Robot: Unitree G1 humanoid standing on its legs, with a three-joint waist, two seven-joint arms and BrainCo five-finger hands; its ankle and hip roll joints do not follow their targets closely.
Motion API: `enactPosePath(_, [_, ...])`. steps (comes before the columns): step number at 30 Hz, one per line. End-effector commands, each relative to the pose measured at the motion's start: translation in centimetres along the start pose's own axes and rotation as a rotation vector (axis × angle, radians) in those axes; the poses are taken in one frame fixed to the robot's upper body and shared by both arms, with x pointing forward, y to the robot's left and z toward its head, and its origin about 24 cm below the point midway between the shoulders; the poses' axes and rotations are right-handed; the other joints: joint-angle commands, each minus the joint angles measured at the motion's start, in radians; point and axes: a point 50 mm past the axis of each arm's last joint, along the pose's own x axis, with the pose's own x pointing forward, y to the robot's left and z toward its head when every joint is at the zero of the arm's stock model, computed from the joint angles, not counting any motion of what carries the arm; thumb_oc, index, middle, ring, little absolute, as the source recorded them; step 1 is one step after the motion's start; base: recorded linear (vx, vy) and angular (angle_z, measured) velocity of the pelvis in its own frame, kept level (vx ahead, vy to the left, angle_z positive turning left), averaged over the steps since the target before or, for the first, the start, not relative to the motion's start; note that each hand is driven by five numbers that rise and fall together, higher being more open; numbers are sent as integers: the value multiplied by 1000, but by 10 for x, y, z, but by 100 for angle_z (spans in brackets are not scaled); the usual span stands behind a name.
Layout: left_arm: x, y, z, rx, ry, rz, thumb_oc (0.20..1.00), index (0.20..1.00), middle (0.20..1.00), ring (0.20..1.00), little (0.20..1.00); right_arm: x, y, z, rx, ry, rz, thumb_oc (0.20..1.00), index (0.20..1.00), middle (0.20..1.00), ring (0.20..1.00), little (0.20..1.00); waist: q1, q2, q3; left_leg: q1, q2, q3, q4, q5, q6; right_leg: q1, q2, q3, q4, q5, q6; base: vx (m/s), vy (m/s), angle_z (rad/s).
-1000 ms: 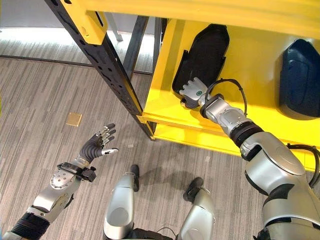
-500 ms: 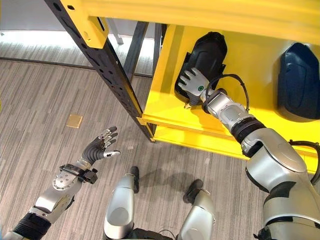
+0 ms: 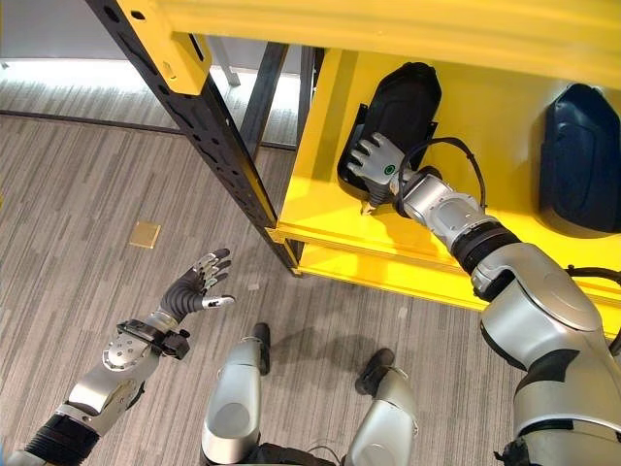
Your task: Move parts from the plastic box to the shelf.
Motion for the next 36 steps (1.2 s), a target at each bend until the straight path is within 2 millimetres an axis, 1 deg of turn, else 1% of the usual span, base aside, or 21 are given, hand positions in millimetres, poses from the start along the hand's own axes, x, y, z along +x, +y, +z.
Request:
enactPosePath(1, [-4,3,16,0,-96,-18,1000,1000,1000,1000,1000,-7,15,-4,-24,-13,100,1000,1000,1000,1000,1000,16,-15,6,12,55,28,-58,25,-2,23,-103,-2,79,-57,127,0,0,0])
enactPosePath(4, [-4,3,17,1,-99,-17,1000,1000,1000,1000,1000,-7,16,0,24,-13,117,1000,1000,1000,1000,1000,13,-15,7,12,55,30,-59,26,-3,20,-103,0,79,-55,128,0,0,0])
enactPosePath(6, [-5,3,18,0,-102,-18,1000,1000,1000,1000,1000,-6,18,2,101,2,155,1000,1000,1000,1000,1000,13,-14,8,10,56,30,-58,26,-3,18,-103,3,78,-54,128,0,0,0])
enactPosePath(8, [-5,4,18,1,-106,-17,1000,1000,1000,1000,1000,-6,20,8,107,-36,189,1000,1000,1000,1000,1000,12,-16,8,12,58,31,-60,27,-4,19,-103,3,76,-53,129,0,0,0])
enactPosePath(10, [-5,4,18,0,-106,-16,1000,1000,1000,1000,1000,-6,21,13,87,-61,196,1000,1000,1000,1000,1000,12,-16,7,12,58,32,-62,28,-4,19,-104,2,75,-51,130,0,0,0])
enactPosePath(12, [-4,4,19,3,-106,-17,1000,1000,1000,1000,1000,-5,24,22,45,-105,215,1000,1000,1000,1000,1000,15,-16,6,12,59,30,-64,31,-4,20,-105,1,73,-49,130,0,0,0])
enactPosePath(17, [-3,4,19,3,-107,-18,1000,1000,1000,1000,1000,-4,26,31,-16,-153,231,1000,1000,1000,1000,1000,18,-16,5,13,58,32,-73,36,-5,20,-104,-2,66,-44,133,0,0,0])
enactPosePath(23, [-5,4,18,4,-108,-13,1000,1000,1000,1000,1000,-10,39,44,-107,-230,264,1000,1000,1000,1000,1000,19,-20,-1,13,58,31,-78,40,-6,22,-104,-4,58,-40,134,0,0,0])
enactPosePath(32, [-6,5,16,3,-111,1,1000,1000,1000,1000,1000,-20,59,53,-144,-267,364,1000,1000,1000,1000,1000,14,-26,-4,13,61,33,-84,47,-9,24,-100,-1,50,-36,135,0,0,0])
enactPosePath(33, [-6,7,16,0,-110,7,1000,1000,1000,1000,1000,-25,66,55,-155,-275,405,1000,1000,1000,1000,1000,12,-26,-4,13,61,34,-86,49,-10,23,-99,1,49,-36,136,0,0,0])
enactPosePath(36, [-7,8,15,0,-111,11,1000,1000,1000,1000,1000,-27,70,56,-160,-278,437,1000,1000,1000,1000,1000,10,-27,-3,14,62,36,-89,50,-10,23,-99,1,47,-35,136,0,0,0])
